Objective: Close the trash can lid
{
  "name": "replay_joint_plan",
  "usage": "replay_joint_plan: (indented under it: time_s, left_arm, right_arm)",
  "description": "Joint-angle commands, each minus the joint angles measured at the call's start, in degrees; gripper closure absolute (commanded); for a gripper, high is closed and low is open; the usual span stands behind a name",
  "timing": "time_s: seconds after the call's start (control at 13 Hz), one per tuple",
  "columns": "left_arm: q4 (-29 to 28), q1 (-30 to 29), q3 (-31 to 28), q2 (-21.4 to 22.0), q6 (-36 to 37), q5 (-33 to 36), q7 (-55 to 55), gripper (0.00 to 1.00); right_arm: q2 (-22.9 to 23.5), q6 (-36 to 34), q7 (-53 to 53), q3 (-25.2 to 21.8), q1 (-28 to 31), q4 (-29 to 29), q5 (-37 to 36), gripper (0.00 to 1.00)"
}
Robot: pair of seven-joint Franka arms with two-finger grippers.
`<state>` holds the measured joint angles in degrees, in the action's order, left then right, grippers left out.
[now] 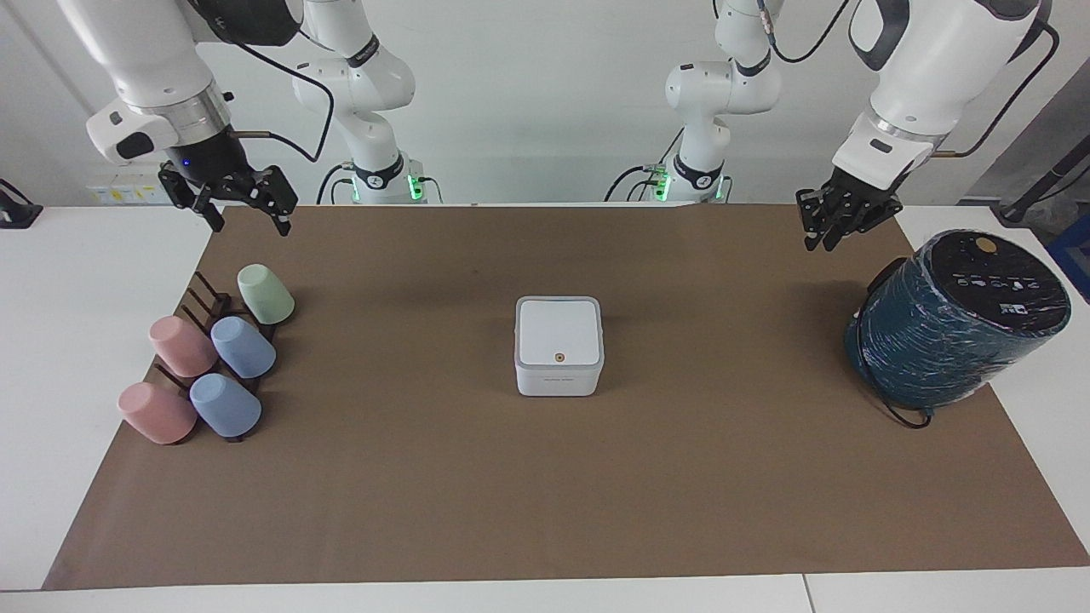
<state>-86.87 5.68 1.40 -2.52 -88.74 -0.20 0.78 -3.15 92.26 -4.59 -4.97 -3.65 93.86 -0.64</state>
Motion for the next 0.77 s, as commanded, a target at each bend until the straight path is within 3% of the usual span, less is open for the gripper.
replay_joint_plan:
  time_s: [0.0,0.69]
  left_arm:
    - [-2.33,0.03,0.19,1.73,-2.47,1.26,-1.4,0.0]
    - [-2.69,0.03,0.19,1.64,-5.56,1.26,-1.13,0.0]
  right_arm:
    - [-1.07,-0.06,1.07,-0.04,0.05,1.15,0.64,0.0]
    - [-1.07,-0.06,1.07,-0.04,0.05,1.15,0.64,0.0]
